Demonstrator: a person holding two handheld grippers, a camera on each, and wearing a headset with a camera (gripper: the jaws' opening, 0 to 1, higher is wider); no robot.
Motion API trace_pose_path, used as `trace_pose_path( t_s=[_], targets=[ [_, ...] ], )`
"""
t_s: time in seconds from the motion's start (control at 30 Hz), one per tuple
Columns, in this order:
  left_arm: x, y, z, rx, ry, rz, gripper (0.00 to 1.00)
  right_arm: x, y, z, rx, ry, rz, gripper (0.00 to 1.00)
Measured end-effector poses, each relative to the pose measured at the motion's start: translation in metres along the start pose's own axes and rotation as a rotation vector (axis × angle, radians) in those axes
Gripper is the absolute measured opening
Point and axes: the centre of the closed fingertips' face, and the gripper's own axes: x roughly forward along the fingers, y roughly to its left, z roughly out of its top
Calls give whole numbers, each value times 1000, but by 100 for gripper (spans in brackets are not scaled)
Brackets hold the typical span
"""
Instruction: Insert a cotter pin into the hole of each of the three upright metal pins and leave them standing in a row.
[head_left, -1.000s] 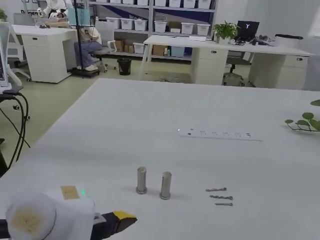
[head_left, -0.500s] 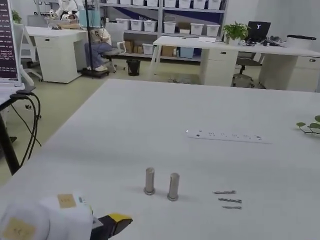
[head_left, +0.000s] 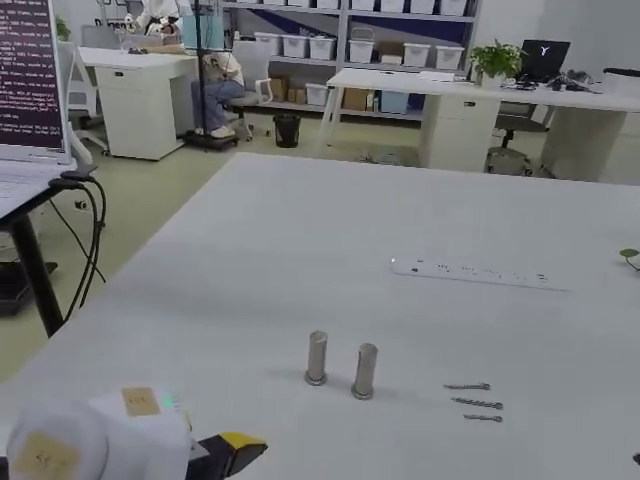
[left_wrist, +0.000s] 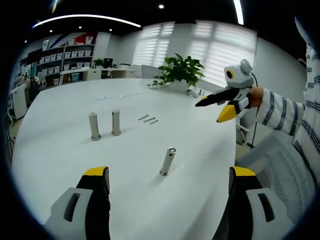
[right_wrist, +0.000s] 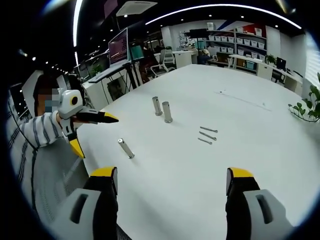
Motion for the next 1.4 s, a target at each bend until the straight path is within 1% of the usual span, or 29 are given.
trace_pose_path(
  t_s=[0.13,0.2,0.23,0.37,0.53,0.6,0.63,0.67,0.8,1.0,1.13,1.23,1.27,1.33,1.4],
  targets=[
    [-1,1,2,-13,-16,19,99,4,-7,5,-44,25,-2,85],
    [-3,1,2,-21,-23,21,99,5,-12,5,-103,62,7,80],
    [-3,0,3,-23,-25,23,99,6,-14,4,-118,83,7,77],
    [-4,-2,1,-30,-24,30,99,13,-25,7,-152,128,10,73],
    [-8,-7,-2,-42,-23,37,99,22,-36,12,-181,153,19,71],
    [-8,-8,-3,-44,-24,43,99,27,-39,14,-190,167,34,68],
    [-8,-10,-4,-46,-24,41,99,31,-40,16,-189,174,49,66],
    [-8,-11,-4,-47,-26,41,99,33,-41,17,-193,176,54,63],
    [-9,-13,-2,-57,-41,47,99,46,-48,25,-223,188,74,61],
    [-13,-16,1,-64,-56,56,99,56,-54,33,-268,222,98,57],
    [-15,-17,1,-66,-58,64,99,61,-55,38,-297,237,117,56],
    [-17,-15,2,-64,-63,81,99,67,-57,38,-313,272,132,54],
    [-18,-15,2,-66,-65,84,99,68,-57,38,-322,274,137,52],
    [-20,-13,4,-83,-80,107,99,72,-58,38,-334,286,151,49],
    [-22,-12,5,-88,-89,117,99,76,-58,34,-354,308,167,47]
  ],
)
